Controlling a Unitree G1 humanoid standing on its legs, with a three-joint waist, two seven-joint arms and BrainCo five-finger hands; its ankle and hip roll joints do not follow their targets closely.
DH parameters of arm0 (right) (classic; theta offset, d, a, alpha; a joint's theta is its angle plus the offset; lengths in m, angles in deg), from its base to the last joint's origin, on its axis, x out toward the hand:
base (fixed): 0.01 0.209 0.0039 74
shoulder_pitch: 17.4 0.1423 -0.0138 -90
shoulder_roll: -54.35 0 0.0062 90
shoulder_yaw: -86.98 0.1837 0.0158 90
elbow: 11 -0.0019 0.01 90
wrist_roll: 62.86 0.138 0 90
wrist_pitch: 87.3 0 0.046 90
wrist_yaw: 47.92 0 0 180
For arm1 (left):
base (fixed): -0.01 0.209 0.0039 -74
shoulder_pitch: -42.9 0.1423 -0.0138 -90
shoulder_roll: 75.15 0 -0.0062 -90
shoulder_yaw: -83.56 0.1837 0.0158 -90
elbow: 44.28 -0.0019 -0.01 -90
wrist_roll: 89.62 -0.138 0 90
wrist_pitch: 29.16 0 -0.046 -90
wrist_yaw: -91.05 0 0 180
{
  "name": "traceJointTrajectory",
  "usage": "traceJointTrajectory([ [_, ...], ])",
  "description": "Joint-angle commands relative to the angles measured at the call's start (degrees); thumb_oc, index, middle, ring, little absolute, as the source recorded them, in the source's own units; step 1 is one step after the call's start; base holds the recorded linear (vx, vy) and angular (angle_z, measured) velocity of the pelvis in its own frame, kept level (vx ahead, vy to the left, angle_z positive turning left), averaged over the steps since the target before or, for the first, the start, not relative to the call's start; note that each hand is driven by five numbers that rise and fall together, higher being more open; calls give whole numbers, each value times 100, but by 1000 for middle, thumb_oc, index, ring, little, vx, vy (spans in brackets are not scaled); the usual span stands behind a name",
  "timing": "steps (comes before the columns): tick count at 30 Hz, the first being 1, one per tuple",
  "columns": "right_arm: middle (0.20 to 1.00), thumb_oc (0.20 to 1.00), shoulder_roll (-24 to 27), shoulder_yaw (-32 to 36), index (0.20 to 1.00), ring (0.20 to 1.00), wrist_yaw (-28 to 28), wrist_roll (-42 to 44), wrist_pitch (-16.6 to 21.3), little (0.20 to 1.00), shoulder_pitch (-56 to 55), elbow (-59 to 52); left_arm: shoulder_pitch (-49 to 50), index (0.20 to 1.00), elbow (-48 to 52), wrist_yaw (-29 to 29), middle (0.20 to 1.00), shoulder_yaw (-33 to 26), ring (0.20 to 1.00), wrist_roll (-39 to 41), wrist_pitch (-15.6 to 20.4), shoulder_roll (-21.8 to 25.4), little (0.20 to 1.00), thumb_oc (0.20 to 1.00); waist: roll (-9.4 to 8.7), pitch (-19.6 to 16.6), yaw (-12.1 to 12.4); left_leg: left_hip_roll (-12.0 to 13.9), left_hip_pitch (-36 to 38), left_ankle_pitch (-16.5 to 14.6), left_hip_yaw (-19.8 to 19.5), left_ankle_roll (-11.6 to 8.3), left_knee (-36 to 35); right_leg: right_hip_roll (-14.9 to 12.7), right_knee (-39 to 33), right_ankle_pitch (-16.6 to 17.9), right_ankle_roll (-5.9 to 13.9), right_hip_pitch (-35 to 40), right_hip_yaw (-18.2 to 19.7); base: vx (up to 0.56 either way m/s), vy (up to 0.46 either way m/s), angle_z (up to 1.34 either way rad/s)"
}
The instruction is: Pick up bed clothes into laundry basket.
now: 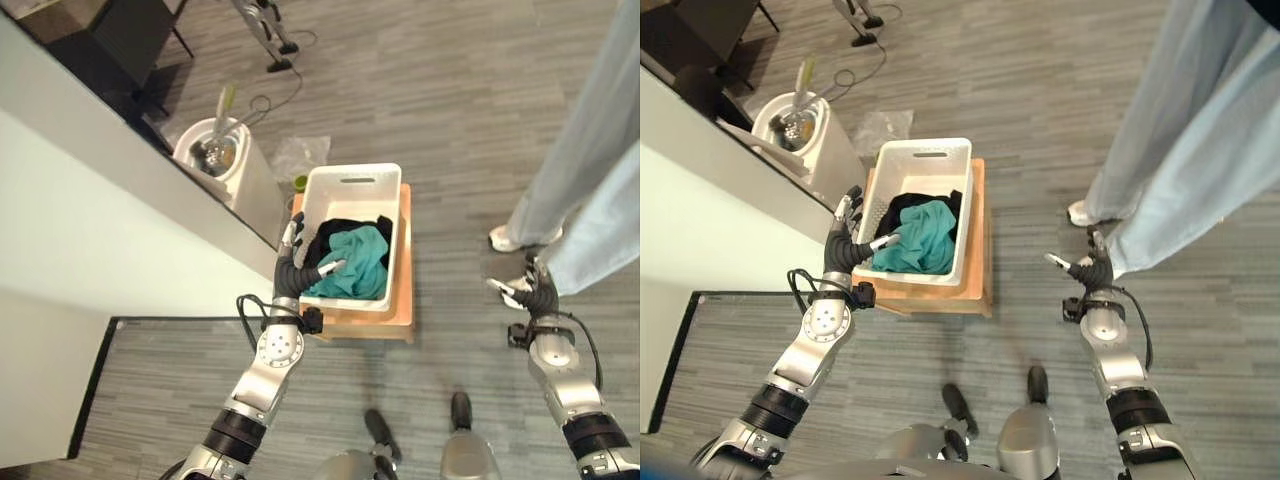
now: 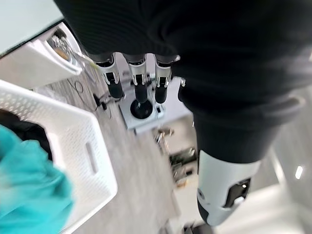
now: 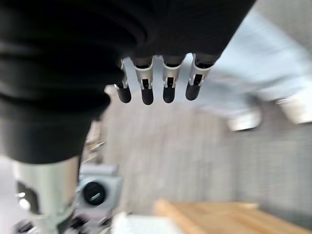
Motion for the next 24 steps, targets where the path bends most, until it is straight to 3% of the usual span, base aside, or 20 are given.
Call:
traceJointTrajectory([
  [1,1000,1000,-32,-199,1000,1000,-4,-396,222,1000,82,-82,-196,1000,-198,17,1000,-245,1000,332,446,-92,1000,1000,-248,-583,102,1027,299,363,-35,-946,44,-211,85,-381,326,49,-222,15,-39,17],
  [10,1000,1000,-250,-321,1000,1000,-83,-552,206,1000,83,-860,845,1000,410,243,1000,-393,1000,733,343,-178,1000,1000,-551,-896,562,1054,429,283,-321,-917,44,-216,85,-436,307,435,-541,16,-4,17],
  [11,1000,1000,-102,46,1000,1000,-297,-300,217,1000,-256,-1850,1022,1000,452,253,1000,-636,1000,781,320,-140,1000,1000,-585,-900,515,1056,472,264,-322,-926,44,-214,85,-452,322,485,-552,9,8,29],
  [12,1000,1000,103,92,1000,1000,-406,-166,203,1000,-442,-1832,1206,1000,476,351,1000,-734,1000,1034,324,-186,1000,1000,-644,-938,526,1053,453,265,-337,-917,44,-213,85,-419,336,485,-569,2,17,39],
  [14,1000,1000,-16,587,1000,1000,-973,-111,494,1000,-1892,-3000,1797,1000,835,597,1000,-1039,1000,991,330,-195,1000,1000,-687,-940,409,1021,502,199,-314,-878,44,-218,85,-409,380,525,-584,-13,22,27],
  [17,1000,1000,-236,538,1000,1000,-1420,-300,559,1000,-2706,-3292,2502,1000,975,905,1000,-1113,1000,1023,356,-46,1000,1000,-706,-980,379,958,467,160,-294,-800,44,-258,85,-346,433,472,-560,-18,52,1],
  [24,1000,1000,-433,143,1000,1000,-1203,-391,571,1000,-2363,-3272,2340,1000,839,866,1000,-1003,1000,1173,359,84,1000,1000,-838,-1033,476,826,442,56,-425,-698,44,-376,112,-279,509,502,-624,2,34,-1],
])
